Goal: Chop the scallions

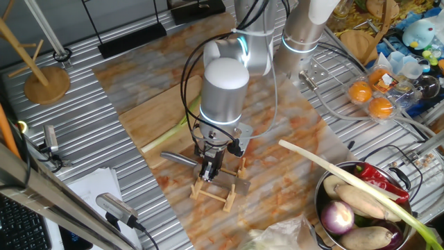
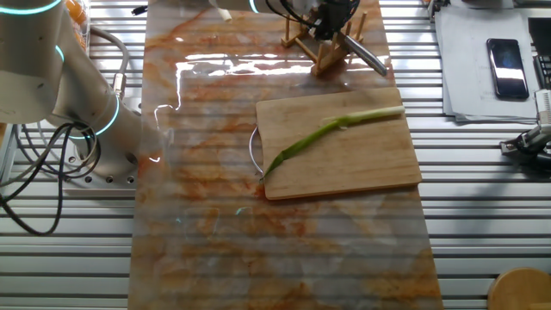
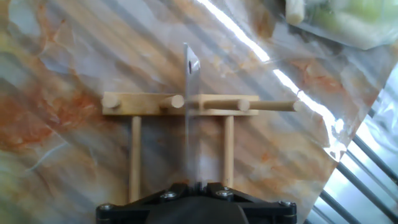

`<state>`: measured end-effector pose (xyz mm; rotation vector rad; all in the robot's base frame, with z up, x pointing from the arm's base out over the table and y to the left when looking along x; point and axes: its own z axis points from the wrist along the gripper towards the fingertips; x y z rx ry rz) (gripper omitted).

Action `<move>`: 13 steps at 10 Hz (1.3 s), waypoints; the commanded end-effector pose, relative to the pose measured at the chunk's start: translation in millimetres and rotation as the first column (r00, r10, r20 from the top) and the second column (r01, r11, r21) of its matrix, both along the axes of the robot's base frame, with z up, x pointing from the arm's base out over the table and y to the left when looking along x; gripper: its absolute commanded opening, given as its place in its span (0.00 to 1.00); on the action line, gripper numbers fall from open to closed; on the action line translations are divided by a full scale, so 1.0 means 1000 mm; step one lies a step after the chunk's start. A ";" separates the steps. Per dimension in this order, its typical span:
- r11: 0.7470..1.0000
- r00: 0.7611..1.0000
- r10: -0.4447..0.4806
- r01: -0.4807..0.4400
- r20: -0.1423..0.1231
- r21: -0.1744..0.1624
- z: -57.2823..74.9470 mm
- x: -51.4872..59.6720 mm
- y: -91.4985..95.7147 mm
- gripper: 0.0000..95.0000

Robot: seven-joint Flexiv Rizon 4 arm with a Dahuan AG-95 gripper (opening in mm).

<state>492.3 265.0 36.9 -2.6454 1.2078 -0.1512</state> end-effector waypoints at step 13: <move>0.995 0.990 -0.096 0.095 -0.107 -0.015 0.074 -0.010 0.010 0.00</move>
